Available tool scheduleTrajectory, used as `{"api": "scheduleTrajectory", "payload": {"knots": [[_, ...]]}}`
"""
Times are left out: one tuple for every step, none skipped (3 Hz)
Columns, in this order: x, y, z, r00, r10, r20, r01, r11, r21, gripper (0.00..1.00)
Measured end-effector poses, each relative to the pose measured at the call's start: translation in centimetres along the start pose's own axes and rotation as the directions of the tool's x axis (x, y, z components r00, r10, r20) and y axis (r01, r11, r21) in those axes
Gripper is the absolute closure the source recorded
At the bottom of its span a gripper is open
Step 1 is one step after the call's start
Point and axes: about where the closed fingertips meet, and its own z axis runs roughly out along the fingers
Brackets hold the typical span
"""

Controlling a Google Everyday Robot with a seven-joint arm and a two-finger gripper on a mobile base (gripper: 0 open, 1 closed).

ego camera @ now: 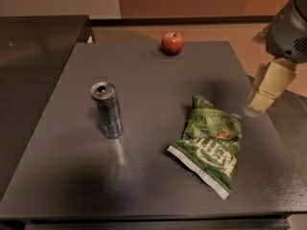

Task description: Pick apple

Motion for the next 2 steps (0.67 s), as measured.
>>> {"api": "scheduleTrajectory", "payload": {"knots": [[-1.1, -3.0, 2.2, 0.997, 0.05, 0.062, -0.051, 0.9986, 0.011, 0.0], [-2.2, -6.0, 3.7, 0.987, 0.104, 0.126, -0.109, 0.9936, 0.03, 0.0]]}}
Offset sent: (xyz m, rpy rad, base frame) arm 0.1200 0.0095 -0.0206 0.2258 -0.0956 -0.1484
